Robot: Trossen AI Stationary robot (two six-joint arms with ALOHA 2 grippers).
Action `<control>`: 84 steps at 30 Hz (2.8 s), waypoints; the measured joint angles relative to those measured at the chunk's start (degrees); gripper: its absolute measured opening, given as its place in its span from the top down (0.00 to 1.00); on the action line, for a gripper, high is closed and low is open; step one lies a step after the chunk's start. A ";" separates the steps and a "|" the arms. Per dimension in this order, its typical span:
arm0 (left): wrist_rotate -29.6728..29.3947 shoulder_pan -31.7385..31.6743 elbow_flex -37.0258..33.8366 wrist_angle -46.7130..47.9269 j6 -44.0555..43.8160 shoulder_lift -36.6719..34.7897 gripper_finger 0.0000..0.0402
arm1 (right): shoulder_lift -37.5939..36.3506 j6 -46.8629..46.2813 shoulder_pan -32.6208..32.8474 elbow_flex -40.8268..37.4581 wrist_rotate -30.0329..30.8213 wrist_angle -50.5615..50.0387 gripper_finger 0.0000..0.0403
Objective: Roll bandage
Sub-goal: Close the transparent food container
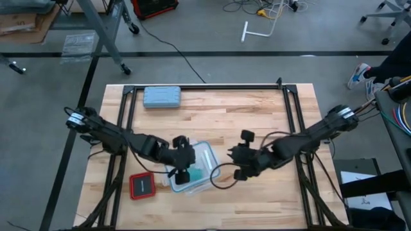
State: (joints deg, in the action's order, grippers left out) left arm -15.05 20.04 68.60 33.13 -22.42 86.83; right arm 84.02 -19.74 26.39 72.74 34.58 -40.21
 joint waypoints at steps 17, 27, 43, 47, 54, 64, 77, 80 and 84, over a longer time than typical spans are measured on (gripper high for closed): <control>1.10 3.01 -20.18 -17.71 -15.70 -0.09 1.00 | 0.62 -3.04 -14.63 -38.31 -28.13 54.80 1.00; 0.06 2.11 -19.65 -17.59 -13.94 0.06 1.00 | 6.71 3.71 -16.04 -40.08 -34.49 69.80 1.00; -6.64 1.15 -19.85 -18.32 -1.00 2.42 1.00 | 14.68 4.12 -16.30 -33.51 -41.06 72.51 1.00; -9.29 0.74 -19.92 -18.61 -0.47 2.60 1.00 | 14.52 4.45 -16.19 -33.13 -41.14 73.25 1.00; -9.12 0.41 -19.81 -19.10 -0.47 2.27 1.00 | 14.06 4.64 -16.34 -33.43 -41.13 73.81 1.00; -3.89 0.45 -15.02 -14.75 0.19 -1.16 1.00 | 5.92 6.34 -16.44 -37.25 -36.01 64.73 1.00; -3.76 0.16 -18.08 -8.80 -7.61 -1.40 1.00 | 12.64 -4.92 -16.70 -48.86 -35.56 94.48 1.00; -3.95 -0.01 -19.19 -10.72 -8.60 -1.39 1.00 | 15.39 -5.66 -16.85 -47.84 -35.01 95.30 1.00; -4.22 -0.19 -20.46 -13.69 -8.63 -1.44 1.00 | 17.43 -6.18 -17.26 -45.84 -35.01 96.62 1.00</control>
State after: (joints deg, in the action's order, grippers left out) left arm -19.26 19.85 48.13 19.44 -31.05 85.38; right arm 101.45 -25.93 9.13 26.91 -0.43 56.41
